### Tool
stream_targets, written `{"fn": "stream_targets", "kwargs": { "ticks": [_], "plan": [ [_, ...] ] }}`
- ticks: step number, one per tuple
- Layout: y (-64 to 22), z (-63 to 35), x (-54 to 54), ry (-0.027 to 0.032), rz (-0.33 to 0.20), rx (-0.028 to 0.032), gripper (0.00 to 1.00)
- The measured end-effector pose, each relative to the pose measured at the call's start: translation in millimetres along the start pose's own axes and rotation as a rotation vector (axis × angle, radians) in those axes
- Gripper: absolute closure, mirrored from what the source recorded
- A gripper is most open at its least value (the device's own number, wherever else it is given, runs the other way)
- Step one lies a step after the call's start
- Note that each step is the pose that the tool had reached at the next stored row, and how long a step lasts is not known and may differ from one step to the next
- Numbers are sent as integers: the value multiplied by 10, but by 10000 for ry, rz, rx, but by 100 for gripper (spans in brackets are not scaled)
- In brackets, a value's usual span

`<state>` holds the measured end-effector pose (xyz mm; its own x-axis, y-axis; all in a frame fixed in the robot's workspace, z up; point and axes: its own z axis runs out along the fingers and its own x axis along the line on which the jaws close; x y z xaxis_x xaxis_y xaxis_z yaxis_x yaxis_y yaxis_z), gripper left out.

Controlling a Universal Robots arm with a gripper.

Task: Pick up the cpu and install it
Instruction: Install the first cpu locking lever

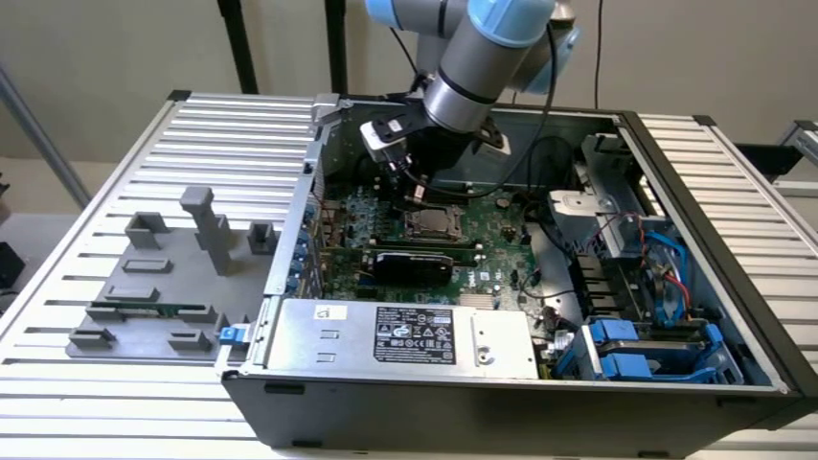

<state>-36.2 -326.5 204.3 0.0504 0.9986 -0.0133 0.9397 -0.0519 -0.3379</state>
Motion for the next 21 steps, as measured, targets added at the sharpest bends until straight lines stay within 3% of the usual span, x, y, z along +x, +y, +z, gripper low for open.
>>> {"fn": "stream_targets", "kwargs": {
  "ticks": [6, 14, 21],
  "plan": [
    [-59, -7, -22, 25, 69, 2, 89],
    [-153, -90, -56, 89, 173, 5, 89],
    [-174, -103, -57, 336, 790, 13, 89]
  ]
}}
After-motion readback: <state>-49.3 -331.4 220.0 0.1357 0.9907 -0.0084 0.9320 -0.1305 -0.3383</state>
